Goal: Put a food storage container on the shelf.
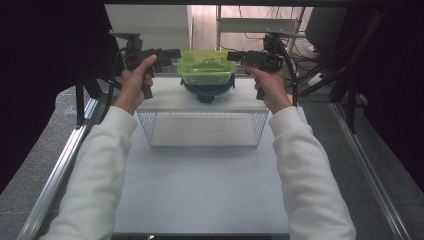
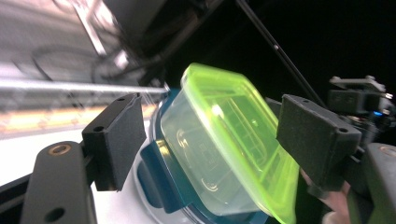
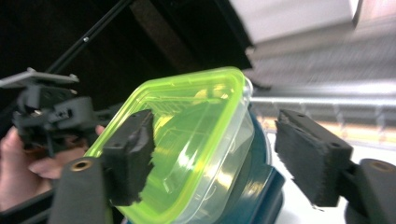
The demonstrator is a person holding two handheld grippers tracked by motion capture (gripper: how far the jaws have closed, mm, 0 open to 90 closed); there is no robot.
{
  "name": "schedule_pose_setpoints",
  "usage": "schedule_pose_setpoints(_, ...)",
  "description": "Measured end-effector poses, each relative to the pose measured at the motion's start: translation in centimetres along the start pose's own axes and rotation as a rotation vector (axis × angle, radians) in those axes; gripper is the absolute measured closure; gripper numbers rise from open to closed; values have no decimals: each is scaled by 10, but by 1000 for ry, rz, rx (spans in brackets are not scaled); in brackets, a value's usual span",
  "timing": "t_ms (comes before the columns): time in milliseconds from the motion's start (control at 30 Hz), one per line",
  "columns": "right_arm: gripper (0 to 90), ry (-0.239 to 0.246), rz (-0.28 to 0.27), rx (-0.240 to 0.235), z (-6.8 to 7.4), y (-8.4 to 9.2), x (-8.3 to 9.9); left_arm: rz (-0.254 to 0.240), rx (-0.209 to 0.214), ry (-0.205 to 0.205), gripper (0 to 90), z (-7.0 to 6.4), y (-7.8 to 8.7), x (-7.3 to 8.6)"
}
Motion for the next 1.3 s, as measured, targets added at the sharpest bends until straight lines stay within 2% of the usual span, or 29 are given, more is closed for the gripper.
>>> schedule_pose_setpoints(133,229,116,21,-18,18,20,4,-27,-22,-103,210,-8,29,9)
schedule_pose_setpoints(200,229,153,32,-36,24,32,11,-35,-30,-140,196,-13,45,21)
schedule_pose_setpoints(300,229,202,42,-41,30,51,26,-53,-41,-221,183,-21,67,46)
schedule_pose_setpoints(367,229,230,45,-41,32,66,37,-60,-23,-236,183,-24,79,64)
schedule_pose_setpoints(433,229,256,45,-45,33,79,51,-66,-30,-262,183,-23,87,83)
schedule_pose_setpoints(533,230,287,46,-51,34,98,74,-56,-27,-281,186,-21,96,114)
schedule_pose_setpoints(567,230,296,53,-50,34,103,83,-47,-33,-302,187,-21,98,125)
schedule_pose_setpoints(700,230,332,51,-42,28,121,123,-15,-88,-367,191,-13,98,170)
schedule_pose_setpoints(833,230,346,79,-34,11,129,170,22,-148,-396,194,3,91,211)
schedule_pose_setpoints(900,230,345,98,-22,1,131,192,56,-192,-435,190,11,86,231)
schedule_pose_setpoints(967,229,335,127,-2,-9,131,211,76,-202,-429,192,16,82,245)
schedule_pose_setpoints(1067,229,321,167,18,-20,130,232,86,-207,-413,193,22,78,257)
schedule_pose_setpoints(1133,229,312,181,21,-24,128,241,95,-232,-430,194,25,75,262)
schedule_pose_setpoints(1200,224,301,193,29,-27,127,245,98,-223,-420,194,25,74,264)
schedule_pose_setpoints(1300,223,329,178,32,-24,126,243,98,-220,-416,192,24,73,265)
Point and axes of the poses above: each handheld gripper's, and its own axes: y roughly backward along the jaws, x roughly out of its underside, z roughly to its left, the point moved 8 cm from there along -y, roughly forward along the jaws, and after that the axes turned 15 degrees about -x, right-handed, at the moved point
